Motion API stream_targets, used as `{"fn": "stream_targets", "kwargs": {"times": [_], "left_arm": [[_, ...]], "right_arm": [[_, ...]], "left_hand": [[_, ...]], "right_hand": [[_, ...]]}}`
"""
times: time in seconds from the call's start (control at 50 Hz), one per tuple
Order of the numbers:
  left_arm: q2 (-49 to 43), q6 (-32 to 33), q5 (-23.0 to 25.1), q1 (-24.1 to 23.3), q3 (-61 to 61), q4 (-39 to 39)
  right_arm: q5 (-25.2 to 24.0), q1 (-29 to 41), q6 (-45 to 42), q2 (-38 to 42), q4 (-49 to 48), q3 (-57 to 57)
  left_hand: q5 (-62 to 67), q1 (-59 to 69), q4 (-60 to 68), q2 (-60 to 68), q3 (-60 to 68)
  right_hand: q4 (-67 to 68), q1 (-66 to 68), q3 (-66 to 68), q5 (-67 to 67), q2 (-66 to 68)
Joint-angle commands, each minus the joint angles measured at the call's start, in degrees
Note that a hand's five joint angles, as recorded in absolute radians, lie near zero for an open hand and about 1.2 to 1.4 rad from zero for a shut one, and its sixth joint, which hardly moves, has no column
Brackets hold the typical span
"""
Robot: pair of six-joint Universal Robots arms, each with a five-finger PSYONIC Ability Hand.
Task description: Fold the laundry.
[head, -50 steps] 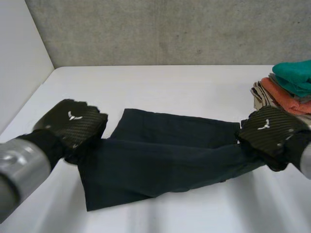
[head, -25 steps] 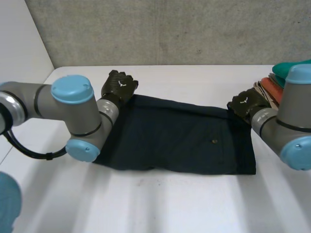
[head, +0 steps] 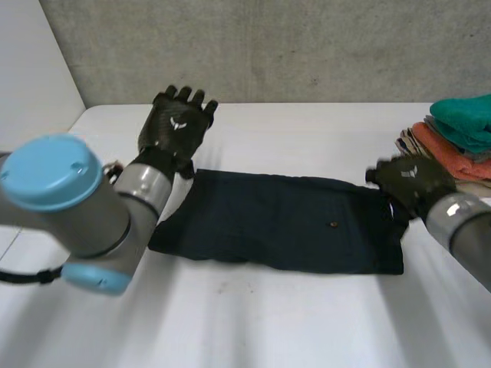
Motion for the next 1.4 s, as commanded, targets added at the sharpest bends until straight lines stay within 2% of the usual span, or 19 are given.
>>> {"fn": "stream_targets", "kwargs": {"times": [0.02, 0.32, 0.38, 0.42, 0.52, 0.64, 0.72, 0.82, 0.86, 0.94, 1.02, 1.12, 1.2, 1.3, 1.32, 1.34, 1.36, 1.38, 1.4], "left_arm": [[5.07, -5.93, 0.28, 0.16, -10.09, 0.22], [4.99, -7.52, 0.19, 0.33, -12.12, 0.22], [4.99, -7.52, 0.19, 0.25, -12.12, 0.22], [4.99, -7.52, 0.10, 0.16, -12.12, 0.22], [5.34, -7.52, -0.16, -0.02, -12.29, -0.22], [7.88, -7.52, -0.16, 0.07, -12.73, -0.39], [9.47, -7.52, -0.07, 0.42, -13.61, -0.39], [10.96, -7.61, -0.16, 0.77, -14.84, -0.39], [11.31, -7.61, -0.16, 1.04, -15.28, -0.39], [12.19, -8.04, -0.16, 2.26, -15.98, -0.39], [12.98, -9.45, -0.25, 3.93, -16.25, -0.66], [14.21, -12.78, -0.34, 6.13, -16.42, -1.62], [14.39, -14.90, -0.25, 7.10, -16.34, -2.94], [14.39, -15.43, -0.07, 7.28, -16.07, -3.29], [14.30, -15.43, -0.07, 7.28, -15.90, -3.29], [14.30, -15.43, -0.07, 7.28, -15.72, -3.29], [14.22, -15.43, -0.07, 7.36, -15.20, -3.21], [14.21, -15.52, -0.07, 7.37, -14.93, -3.12], [14.04, -15.52, 0.01, 7.37, -14.58, -2.94]], "right_arm": [[-8.11, -6.61, 1.42, -1.26, -2.43, 10.85], [-8.29, -6.43, 1.60, 7.35, -15.10, 13.94], [-8.38, -6.34, 1.60, 9.11, -17.82, 13.85], [-8.29, -6.43, 1.43, 9.46, -19.05, 13.67], [-7.32, -6.96, 0.90, 8.50, -19.50, 14.11], [-6.88, -10.46, -1.99, 0.59, -17.57, 14.46], [-7.93, -14.51, -8.41, -0.99, -14.49, 13.41], [-7.85, -14.17, -18.51, -1.70, -13.26, 9.55], [-8.11, -11.72, -20.36, -2.05, -13.69, 8.41], [-11.00, -1.09, -23.45, -1.88, -14.84, 4.01], [-16.45, 7.44, -24.15, -0.56, -16.77, 1.37], [-24.61, 19.11, -25.55, 8.64, -19.40, -1.17], [-25.78, 25.72, -27.92, 15.59, -19.15, -3.81], [-23.67, 27.49, -27.06, 17.81, -19.32, -6.45], [-22.97, 27.67, -26.18, 17.81, -19.32, -6.89], [-22.09, 27.76, -24.87, 17.90, -19.32, -7.41], [-19.91, 27.58, -21.20, 17.81, -19.32, -8.38], [-18.67, 27.41, -18.47, 17.55, -19.32, -8.65], [-17.35, 27.32, -15.31, 17.20, -19.32, -9.00]], "left_hand": [[-2.81, -0.97, -1.60, -1.71, -2.10], [-2.81, -0.97, -1.60, -1.71, -2.10], [-2.81, -0.97, -1.60, -1.71, -2.10], [-2.81, -0.97, -1.60, -1.71, -2.10], [-2.81, -0.97, -1.60, -1.71, -2.10], [-2.81, -0.97, -1.60, -1.71, -2.10], [-2.81, -0.97, -1.60, -1.71, -2.10], [-2.81, -0.97, -1.60, -1.71, -2.10], [-2.81, -0.97, -1.60, -1.71, -2.10], [-2.81, -0.97, -1.60, -1.71, -2.10], [-2.81, -0.97, -1.60, -1.71, -2.10], [-2.81, -0.97, -1.60, -1.71, -2.10], [-2.81, -0.97, -1.60, -1.71, -2.10], [-2.81, -0.97, -1.60, -1.71, -2.10], [-2.81, -0.97, -1.60, -1.71, -2.10], [-2.81, -0.97, -1.60, -1.71, -2.10], [-2.81, -0.97, -1.60, -1.71, -2.10], [-2.81, -0.97, -1.60, -1.71, -2.10], [-2.81, -0.97, -1.60, -1.71, -2.10]], "right_hand": [[9.63, 12.43, 9.44, 9.93, 9.92], [15.68, 18.48, 15.48, 15.98, 15.97], [32.79, 35.58, 32.59, 33.09, 33.08], [60.05, 62.85, 59.85, 60.35, 60.34], [60.21, 63.01, 60.01, 60.51, 60.50], [60.21, 63.01, 60.01, 60.51, 60.50], [60.21, 63.01, 60.01, 60.51, 60.50], [60.21, 63.01, 60.01, 60.51, 60.50], [60.21, 63.01, 60.01, 60.51, 60.50], [60.21, 63.01, 60.01, 60.51, 60.50], [60.21, 63.01, 60.01, 60.51, 60.50], [60.21, 63.01, 60.01, 60.51, 60.50], [60.21, 63.01, 60.01, 60.51, 60.50], [60.21, 63.01, 60.01, 60.51, 60.50], [55.27, 58.07, 55.08, 55.57, 55.56], [40.24, 43.03, 40.04, 40.54, 40.52], [9.94, 12.74, 9.75, 10.24, 10.23], [1.31, 4.11, 1.12, 1.61, 1.60], [-0.60, 2.19, -0.80, -0.30, -0.31]]}}
